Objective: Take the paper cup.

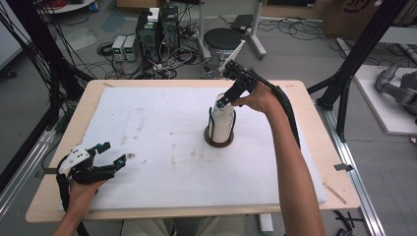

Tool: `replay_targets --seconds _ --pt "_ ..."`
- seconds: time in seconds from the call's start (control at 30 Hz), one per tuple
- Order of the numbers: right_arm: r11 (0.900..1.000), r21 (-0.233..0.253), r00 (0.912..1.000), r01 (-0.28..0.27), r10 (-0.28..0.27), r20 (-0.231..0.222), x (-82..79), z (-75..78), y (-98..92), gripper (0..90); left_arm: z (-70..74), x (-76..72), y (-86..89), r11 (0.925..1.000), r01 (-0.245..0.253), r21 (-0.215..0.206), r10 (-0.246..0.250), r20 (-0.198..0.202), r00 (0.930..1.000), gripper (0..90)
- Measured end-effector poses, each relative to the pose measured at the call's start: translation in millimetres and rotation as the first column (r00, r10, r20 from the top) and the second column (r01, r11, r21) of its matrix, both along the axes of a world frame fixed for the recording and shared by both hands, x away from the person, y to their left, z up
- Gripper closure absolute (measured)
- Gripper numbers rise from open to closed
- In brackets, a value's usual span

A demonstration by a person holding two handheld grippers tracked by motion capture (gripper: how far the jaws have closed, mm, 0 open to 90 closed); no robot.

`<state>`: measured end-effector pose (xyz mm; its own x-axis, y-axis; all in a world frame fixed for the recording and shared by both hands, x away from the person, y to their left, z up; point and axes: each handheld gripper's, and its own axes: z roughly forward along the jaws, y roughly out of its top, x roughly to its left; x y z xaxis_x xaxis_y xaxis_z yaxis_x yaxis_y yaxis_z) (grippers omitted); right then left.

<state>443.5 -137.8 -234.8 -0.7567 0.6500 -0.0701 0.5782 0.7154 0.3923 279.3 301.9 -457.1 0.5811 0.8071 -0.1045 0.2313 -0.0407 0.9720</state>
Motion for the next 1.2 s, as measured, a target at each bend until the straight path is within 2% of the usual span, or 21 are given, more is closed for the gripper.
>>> replay_targets --seconds 0.2,0.47,0.53,0.57,0.8,1.2 --pt "0.999 -0.033 0.9995 0.000 -0.001 -0.030 3.4 -6.7 5.6 20.9 0.1 0.0 -0.2 1.0000 -0.002 0.003 0.002 0.000 1.0000 15.8" --pt "0.999 -0.050 0.9982 0.008 -0.011 -0.059 6.7 -14.7 10.2 21.4 0.0 0.1 -0.8 1.0000 -0.001 0.006 0.001 0.000 1.0000 15.8" --pt "0.998 -0.056 0.9983 0.005 -0.008 -0.058 7.1 -15.4 10.6 21.5 0.0 0.1 -0.8 1.0000 0.000 0.007 0.000 0.001 1.0000 15.8" --pt "0.998 -0.056 0.9980 0.004 -0.008 -0.063 7.3 -15.8 11.2 25.1 0.0 0.1 -0.9 1.0000 -0.001 0.007 0.001 0.001 1.0000 15.8" --pt "0.998 -0.055 0.9977 0.000 -0.004 -0.068 8.7 -16.7 9.5 34.3 0.1 0.1 -1.3 0.9999 -0.001 0.011 0.001 0.001 1.0000 15.9" --pt "0.999 -0.052 0.9979 0.009 -0.012 -0.064 7.3 -11.9 8.7 36.3 0.1 0.1 -2.0 0.9998 0.000 0.019 0.000 0.001 1.0000 15.8"
